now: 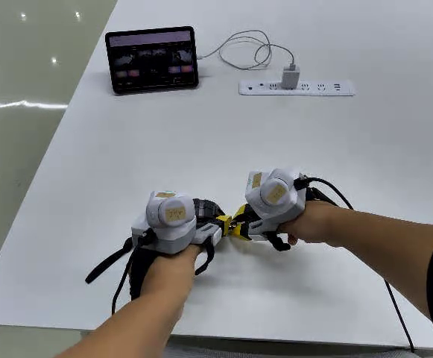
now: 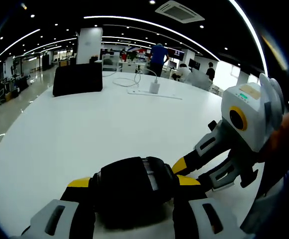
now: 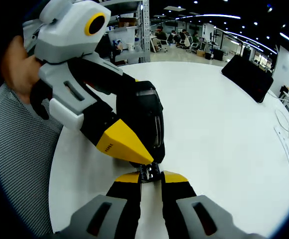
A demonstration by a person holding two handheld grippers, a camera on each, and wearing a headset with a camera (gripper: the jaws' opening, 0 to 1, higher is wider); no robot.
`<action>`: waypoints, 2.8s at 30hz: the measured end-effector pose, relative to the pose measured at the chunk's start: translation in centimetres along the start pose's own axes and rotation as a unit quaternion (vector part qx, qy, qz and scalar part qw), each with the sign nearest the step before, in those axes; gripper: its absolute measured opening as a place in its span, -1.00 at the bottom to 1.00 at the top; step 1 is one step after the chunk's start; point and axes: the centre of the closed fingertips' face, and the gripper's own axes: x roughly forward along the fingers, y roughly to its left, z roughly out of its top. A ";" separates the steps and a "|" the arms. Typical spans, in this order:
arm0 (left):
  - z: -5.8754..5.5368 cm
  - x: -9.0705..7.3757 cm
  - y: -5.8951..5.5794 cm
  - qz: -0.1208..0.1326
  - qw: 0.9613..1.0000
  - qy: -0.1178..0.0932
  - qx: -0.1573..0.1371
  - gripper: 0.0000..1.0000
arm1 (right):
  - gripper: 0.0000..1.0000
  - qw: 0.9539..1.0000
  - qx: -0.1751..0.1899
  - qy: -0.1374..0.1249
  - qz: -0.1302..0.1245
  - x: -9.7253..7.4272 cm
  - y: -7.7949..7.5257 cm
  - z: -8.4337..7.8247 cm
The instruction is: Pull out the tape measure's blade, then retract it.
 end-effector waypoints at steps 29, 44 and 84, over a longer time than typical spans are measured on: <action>-0.1 0.0 -0.1 -0.020 1.000 0.019 0.001 0.23 | -0.76 1.000 -0.009 0.000 -0.001 0.4 0.0 0.3; 2.1 -1.6 2.4 -0.096 0.995 0.005 0.025 1.00 | -0.68 0.999 0.023 -0.022 -0.044 -3.5 -0.7 0.0; -0.4 -4.4 2.3 -0.174 0.977 0.028 0.121 1.00 | -0.20 0.991 0.085 -0.032 -0.100 -9.8 -0.7 -5.3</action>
